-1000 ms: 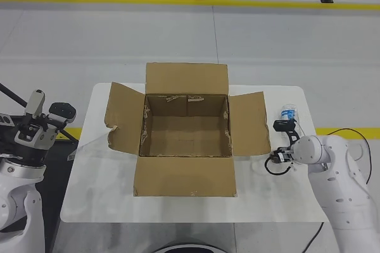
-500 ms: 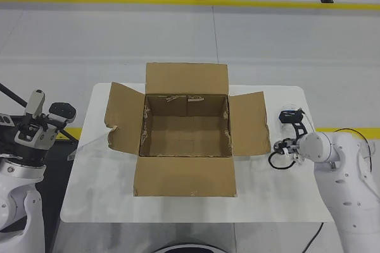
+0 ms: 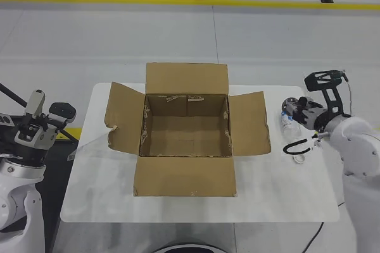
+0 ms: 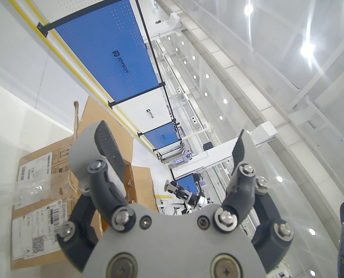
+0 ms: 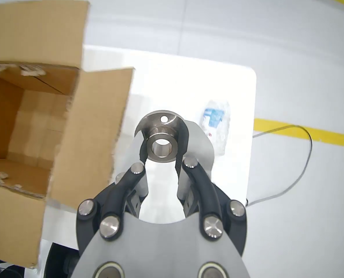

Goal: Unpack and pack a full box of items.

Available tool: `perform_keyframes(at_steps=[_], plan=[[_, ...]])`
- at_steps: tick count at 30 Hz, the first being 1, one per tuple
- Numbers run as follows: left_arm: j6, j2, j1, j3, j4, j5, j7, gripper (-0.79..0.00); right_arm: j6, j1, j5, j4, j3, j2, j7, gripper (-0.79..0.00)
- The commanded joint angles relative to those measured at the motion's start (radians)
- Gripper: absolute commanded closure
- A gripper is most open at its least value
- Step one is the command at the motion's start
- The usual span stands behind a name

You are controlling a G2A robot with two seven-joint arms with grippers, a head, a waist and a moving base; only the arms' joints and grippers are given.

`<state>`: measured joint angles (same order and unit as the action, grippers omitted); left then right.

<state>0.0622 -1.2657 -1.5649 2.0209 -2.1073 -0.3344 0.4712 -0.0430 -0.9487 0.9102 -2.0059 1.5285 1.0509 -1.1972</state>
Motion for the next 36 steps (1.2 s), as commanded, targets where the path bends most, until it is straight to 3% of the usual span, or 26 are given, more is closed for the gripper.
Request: perform_keyframes(at_steps=[1,9,16,26,36], plan=[[0.000,0.000,0.000,0.000,0.000,0.000,0.000,-0.785,0.026,-0.001,-0.055,-0.027,0.007,0.001,0.062,0.000],[0.000,0.000,0.000,0.000,0.000,0.000,0.000,-0.785,0.203,0.014,-0.250,-0.087,0.010,0.003,0.248,0.000],[0.000,0.000,0.000,0.000,0.000,0.000,0.000,-0.785,0.322,0.081,-0.339,-0.082,-0.041,0.000,0.273,0.000],[0.000,0.000,0.000,0.000,0.000,0.000,0.000,-0.785,0.319,0.283,-0.299,0.031,-0.265,0.016,0.245,0.000],[0.000,0.000,0.000,0.000,0.000,0.000,0.000,-0.785,0.326,0.555,-0.336,0.344,-0.585,0.081,0.217,0.000]])
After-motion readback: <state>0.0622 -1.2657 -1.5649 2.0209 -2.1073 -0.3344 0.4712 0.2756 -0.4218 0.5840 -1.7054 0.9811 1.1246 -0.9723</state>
